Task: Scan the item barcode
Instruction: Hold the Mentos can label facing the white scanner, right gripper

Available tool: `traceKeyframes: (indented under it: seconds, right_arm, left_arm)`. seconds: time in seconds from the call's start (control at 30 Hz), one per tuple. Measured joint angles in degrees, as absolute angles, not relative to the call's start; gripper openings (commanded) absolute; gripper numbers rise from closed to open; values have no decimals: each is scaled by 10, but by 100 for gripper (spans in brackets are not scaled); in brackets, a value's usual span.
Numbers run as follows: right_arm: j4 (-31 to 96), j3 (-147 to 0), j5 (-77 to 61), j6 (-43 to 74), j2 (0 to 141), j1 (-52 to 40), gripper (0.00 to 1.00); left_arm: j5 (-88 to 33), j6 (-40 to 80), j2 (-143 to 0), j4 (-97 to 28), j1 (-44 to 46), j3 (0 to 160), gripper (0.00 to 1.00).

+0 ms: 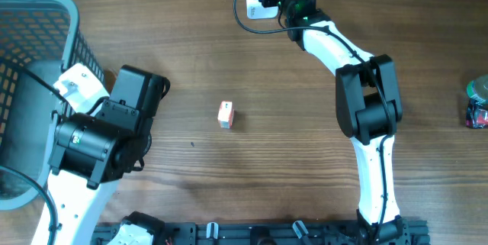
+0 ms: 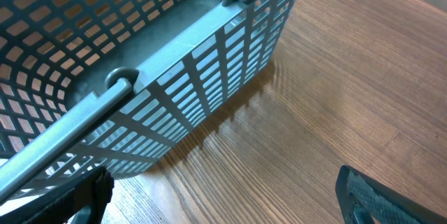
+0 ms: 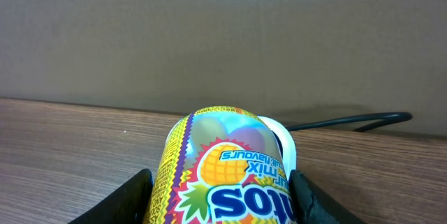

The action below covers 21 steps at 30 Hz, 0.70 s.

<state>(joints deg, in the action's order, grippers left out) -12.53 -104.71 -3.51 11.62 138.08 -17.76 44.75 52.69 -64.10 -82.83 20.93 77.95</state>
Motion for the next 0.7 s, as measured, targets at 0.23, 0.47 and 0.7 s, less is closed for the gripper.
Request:
traceKeyframes:
  seconds: [0.23,0.47,0.7]
  right_arm:
    - [-126,-1047,-35,116,1381,-178,55]
    - [-127,-1047,-35,116,1381,-178,57]
    - [-75,-1047,-7,115,1347,-179,58]
  left_arm:
    - [448,527,-641,-828,209,780,100]
    - [448,527,-641,-828,209,780,100]
    - [448,527,-641,-829,209,780,100]
